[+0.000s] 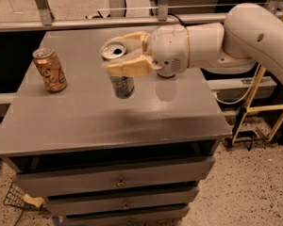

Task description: Place redbull can upright

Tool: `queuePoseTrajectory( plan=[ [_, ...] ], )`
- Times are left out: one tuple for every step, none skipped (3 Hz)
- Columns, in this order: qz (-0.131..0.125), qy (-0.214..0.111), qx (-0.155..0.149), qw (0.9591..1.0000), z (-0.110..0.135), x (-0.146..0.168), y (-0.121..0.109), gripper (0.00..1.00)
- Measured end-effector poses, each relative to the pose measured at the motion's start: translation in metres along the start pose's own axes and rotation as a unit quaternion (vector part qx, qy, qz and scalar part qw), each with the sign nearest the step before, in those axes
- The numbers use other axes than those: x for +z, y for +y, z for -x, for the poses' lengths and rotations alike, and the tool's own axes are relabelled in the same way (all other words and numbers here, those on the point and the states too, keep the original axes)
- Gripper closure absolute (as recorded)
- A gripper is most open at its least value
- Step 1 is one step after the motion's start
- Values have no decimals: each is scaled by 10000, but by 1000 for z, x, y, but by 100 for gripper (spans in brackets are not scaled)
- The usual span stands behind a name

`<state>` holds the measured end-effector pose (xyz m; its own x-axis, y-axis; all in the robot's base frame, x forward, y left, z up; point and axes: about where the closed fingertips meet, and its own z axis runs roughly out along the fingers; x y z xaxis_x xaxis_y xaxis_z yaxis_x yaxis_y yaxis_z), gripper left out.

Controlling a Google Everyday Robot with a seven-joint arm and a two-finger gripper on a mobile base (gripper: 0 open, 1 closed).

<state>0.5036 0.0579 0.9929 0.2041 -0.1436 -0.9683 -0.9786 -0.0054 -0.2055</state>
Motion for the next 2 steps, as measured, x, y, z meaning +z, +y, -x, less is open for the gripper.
queuePoseTrajectory(
  plan=[
    [-86,-178,169,9997,-3,9,1,100],
    [-196,-480,329,9981,-13,19,-1,100]
  ],
)
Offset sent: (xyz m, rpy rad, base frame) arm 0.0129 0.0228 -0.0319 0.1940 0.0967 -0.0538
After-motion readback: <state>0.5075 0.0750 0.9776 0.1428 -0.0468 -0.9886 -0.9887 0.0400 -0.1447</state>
